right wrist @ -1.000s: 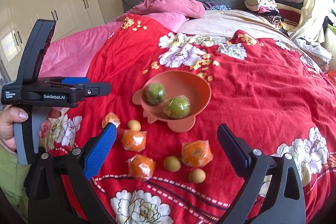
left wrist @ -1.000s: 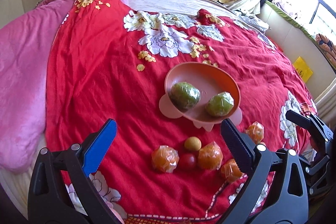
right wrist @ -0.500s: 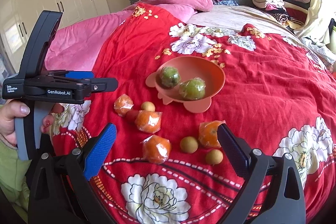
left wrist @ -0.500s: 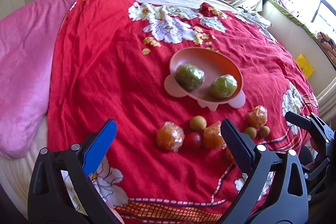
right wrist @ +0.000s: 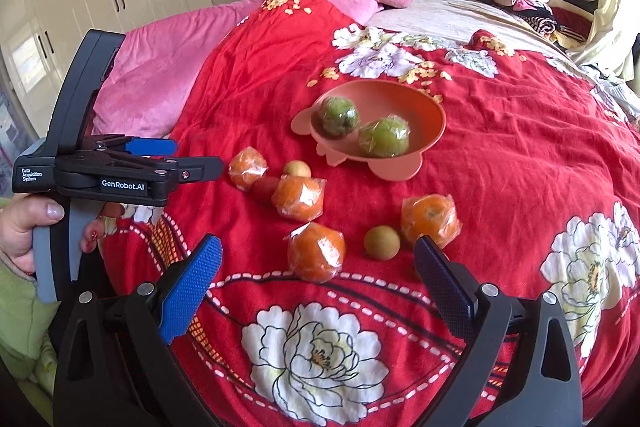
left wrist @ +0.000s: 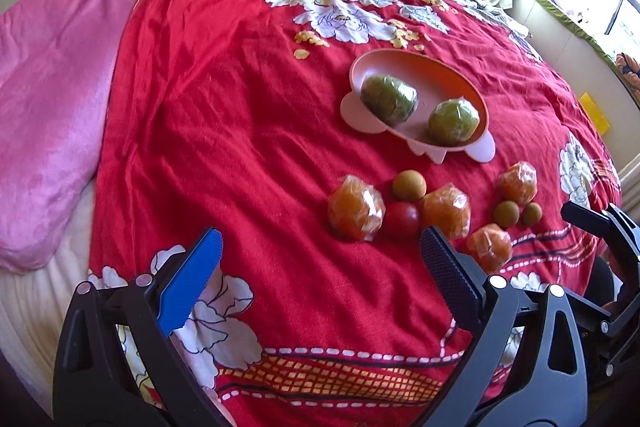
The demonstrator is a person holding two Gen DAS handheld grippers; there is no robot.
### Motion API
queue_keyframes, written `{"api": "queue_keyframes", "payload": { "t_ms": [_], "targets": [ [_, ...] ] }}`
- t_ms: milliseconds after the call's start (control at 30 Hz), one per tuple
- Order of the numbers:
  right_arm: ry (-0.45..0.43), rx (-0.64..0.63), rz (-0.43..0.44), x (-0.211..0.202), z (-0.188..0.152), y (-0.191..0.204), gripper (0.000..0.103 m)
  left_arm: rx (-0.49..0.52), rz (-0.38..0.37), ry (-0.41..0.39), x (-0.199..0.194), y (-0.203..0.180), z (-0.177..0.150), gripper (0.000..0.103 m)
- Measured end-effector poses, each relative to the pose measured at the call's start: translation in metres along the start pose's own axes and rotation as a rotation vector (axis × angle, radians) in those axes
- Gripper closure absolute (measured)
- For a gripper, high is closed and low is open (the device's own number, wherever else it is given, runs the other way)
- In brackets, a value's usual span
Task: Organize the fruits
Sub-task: 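Withdraw both open tools from the bowl back toward the remaining fruits, then grasp a wrapped orange tangerine with the left tool while the right tool grasps another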
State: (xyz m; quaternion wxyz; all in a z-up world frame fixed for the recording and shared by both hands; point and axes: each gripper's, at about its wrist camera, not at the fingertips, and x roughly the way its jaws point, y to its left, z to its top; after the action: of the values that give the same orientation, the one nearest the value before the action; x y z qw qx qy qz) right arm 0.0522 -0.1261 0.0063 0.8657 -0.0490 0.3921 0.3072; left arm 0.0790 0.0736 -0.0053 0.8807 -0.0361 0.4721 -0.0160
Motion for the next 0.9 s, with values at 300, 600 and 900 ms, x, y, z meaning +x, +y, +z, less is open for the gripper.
{"api": "queue_keyframes", "payload": {
  "t_ms": [300,600,900],
  "targets": [
    [0.033,-0.003,0.013,0.009,-0.009,0.005,0.007,0.038,-0.007,0.001,0.001,-0.006,-0.01,0.01],
    [0.054,0.004,0.013,0.017,-0.014,0.003,0.02,0.085,-0.006,0.016,0.009,-0.01,-0.013,0.024],
    [0.087,0.012,0.031,0.033,-0.017,0.002,0.048,0.098,-0.048,0.051,0.021,-0.006,-0.005,0.047]
  ]
}}
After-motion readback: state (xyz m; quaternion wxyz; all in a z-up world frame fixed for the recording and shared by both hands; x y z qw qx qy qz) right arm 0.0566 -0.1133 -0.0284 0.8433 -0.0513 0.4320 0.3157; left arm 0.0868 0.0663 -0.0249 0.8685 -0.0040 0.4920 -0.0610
